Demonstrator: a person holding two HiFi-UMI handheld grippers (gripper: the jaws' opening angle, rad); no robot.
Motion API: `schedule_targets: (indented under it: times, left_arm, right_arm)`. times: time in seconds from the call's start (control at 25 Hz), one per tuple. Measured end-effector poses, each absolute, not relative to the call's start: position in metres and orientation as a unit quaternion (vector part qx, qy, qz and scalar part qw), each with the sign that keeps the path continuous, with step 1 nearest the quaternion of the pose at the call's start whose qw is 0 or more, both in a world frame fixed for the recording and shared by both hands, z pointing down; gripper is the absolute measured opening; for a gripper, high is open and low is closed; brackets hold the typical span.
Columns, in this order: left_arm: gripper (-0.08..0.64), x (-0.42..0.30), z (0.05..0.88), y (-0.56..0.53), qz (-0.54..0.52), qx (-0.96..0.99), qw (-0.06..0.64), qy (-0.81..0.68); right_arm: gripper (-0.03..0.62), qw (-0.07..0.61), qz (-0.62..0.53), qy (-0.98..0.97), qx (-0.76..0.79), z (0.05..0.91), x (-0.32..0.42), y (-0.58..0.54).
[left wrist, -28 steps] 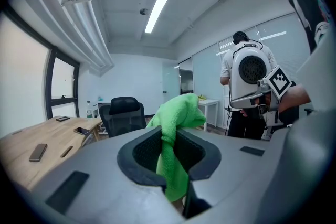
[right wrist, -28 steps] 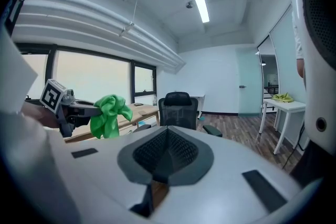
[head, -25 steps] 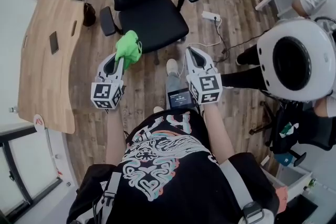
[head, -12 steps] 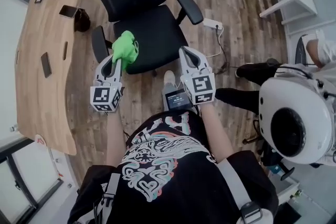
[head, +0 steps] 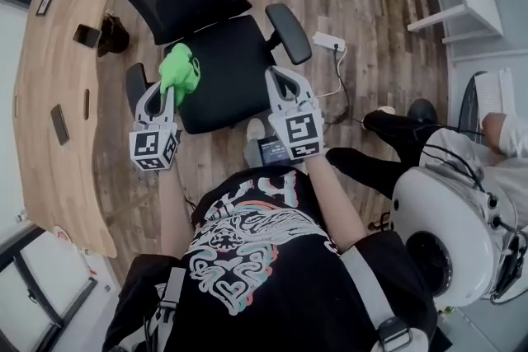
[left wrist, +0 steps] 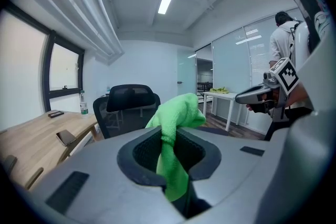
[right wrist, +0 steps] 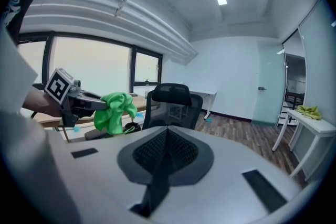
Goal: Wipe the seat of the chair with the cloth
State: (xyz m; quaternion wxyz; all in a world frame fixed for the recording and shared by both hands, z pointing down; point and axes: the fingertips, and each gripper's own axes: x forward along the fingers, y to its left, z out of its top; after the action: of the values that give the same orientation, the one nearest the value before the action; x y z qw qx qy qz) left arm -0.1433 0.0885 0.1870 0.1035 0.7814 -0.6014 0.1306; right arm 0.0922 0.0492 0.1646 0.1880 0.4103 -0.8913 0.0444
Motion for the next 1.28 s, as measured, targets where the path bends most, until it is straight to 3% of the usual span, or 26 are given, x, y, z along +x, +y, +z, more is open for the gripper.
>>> schedule_targets:
  times: [1.28]
  left_arm:
    - [0.054, -0.171, 0.354, 0.017, 0.219, 0.754, 0.217, -0.579]
  right_arm:
    - [0.002, 0.259, 0.093, -0.866, 0.418, 0.301, 0.072, -0.041]
